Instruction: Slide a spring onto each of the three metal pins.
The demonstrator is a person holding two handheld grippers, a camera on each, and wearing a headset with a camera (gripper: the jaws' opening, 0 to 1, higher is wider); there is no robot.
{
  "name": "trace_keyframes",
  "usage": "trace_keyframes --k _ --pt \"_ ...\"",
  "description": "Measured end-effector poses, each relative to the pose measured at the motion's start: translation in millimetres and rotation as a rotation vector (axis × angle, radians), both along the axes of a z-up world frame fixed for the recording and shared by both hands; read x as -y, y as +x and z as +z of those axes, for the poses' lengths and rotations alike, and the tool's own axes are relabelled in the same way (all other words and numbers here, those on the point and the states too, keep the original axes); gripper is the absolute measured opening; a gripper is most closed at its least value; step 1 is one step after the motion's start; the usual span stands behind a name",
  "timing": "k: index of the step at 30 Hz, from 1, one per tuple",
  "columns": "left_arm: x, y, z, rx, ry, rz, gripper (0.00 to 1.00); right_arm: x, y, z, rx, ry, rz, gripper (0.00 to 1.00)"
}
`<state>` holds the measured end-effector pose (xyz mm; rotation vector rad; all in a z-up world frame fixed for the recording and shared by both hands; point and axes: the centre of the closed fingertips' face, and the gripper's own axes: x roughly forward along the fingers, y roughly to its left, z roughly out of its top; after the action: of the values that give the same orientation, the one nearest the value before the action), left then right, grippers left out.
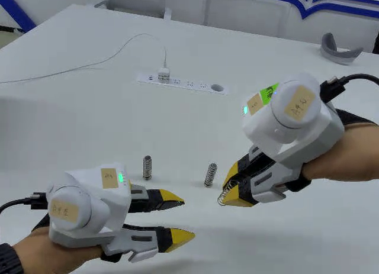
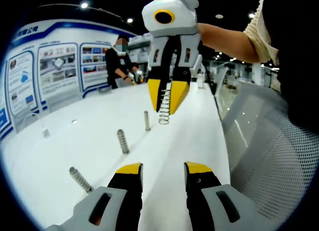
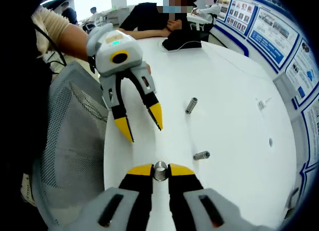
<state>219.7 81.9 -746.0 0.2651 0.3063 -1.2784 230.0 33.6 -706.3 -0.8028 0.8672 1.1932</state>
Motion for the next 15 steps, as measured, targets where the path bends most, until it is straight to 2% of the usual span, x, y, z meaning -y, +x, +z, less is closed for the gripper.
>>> trace_keyframes --k 15 --pt "-44.9 15.2 -9.0 -0.024 -0.001 0.147 0.46 36.6 19.0 12.0 0.024 -0.001 -0.107 0.13"
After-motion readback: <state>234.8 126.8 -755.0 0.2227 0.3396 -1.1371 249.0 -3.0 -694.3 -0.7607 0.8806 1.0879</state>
